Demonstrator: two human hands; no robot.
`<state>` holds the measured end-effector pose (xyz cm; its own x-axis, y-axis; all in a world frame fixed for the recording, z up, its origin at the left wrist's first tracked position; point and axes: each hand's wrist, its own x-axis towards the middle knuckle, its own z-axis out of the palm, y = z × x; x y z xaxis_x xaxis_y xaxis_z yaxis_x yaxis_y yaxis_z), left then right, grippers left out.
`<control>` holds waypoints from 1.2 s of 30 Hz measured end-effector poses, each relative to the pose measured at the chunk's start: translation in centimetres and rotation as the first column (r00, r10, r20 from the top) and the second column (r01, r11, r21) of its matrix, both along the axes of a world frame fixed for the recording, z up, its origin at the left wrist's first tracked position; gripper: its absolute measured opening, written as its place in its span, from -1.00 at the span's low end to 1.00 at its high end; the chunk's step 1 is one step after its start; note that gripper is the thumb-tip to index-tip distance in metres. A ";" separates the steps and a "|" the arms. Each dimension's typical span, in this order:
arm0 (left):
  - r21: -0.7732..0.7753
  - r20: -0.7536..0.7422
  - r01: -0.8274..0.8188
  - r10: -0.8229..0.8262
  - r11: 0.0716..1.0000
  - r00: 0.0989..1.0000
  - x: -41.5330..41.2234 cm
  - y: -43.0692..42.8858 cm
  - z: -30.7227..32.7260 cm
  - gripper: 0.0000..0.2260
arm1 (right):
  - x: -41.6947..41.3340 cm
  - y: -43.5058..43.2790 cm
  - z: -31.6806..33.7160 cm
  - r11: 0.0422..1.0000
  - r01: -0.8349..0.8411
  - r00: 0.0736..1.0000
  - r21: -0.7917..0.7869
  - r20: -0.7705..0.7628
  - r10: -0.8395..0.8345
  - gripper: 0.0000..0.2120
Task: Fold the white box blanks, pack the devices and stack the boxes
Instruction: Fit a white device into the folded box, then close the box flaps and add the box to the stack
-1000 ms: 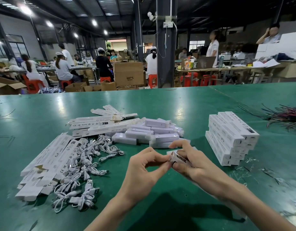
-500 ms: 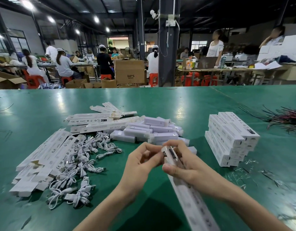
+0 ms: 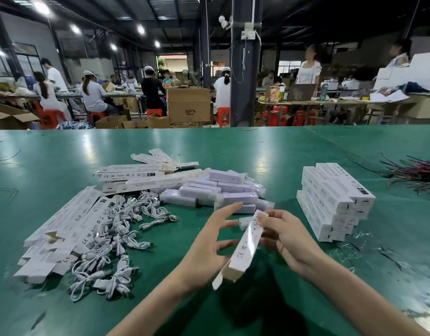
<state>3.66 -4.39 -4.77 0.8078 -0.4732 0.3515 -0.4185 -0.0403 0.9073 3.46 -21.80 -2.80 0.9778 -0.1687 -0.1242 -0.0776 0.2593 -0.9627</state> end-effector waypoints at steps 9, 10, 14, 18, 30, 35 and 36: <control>-0.280 0.002 -0.242 0.252 0.929 0.968 0.5 -0.2 0.0 -0.80 | -0.9 0.9 -1.4 0.653 0.094 0.976 -0.752 0.198 0.087 -0.67; -0.266 0.007 -0.265 0.277 0.927 0.961 0.6 -0.2 0.0 -0.81 | -1.2 1.2 -1.6 0.525 0.219 0.929 -0.823 0.339 0.145 -0.61; -0.092 0.225 -0.284 0.298 0.954 0.928 0.3 -0.4 -0.4 -0.71 | -1.7 2.0 -1.7 0.526 0.312 0.743 -0.791 0.548 0.385 -0.63; 0.126 0.489 -0.338 0.238 0.933 0.839 0.2 0.0 -0.8 -0.74 | -1.7 1.6 -1.6 0.618 0.136 0.714 -0.774 0.509 0.480 -0.51; 0.310 0.499 -0.403 0.214 0.861 0.840 2.0 1.2 -0.8 -0.52 | -1.1 0.2 -0.1 0.777 0.331 0.786 -0.536 0.612 0.087 -0.61; 0.525 0.573 -0.500 0.148 0.689 0.806 4.2 0.8 -1.7 -0.60 | 0.0 -1.7 0.4 0.888 0.257 0.857 -0.382 0.515 -0.027 -0.67; 0.526 0.573 -0.497 0.145 0.690 0.807 4.4 0.4 -1.8 -0.62 | 0.1 -1.8 0.3 0.900 0.241 0.864 -0.362 0.502 -0.030 -0.68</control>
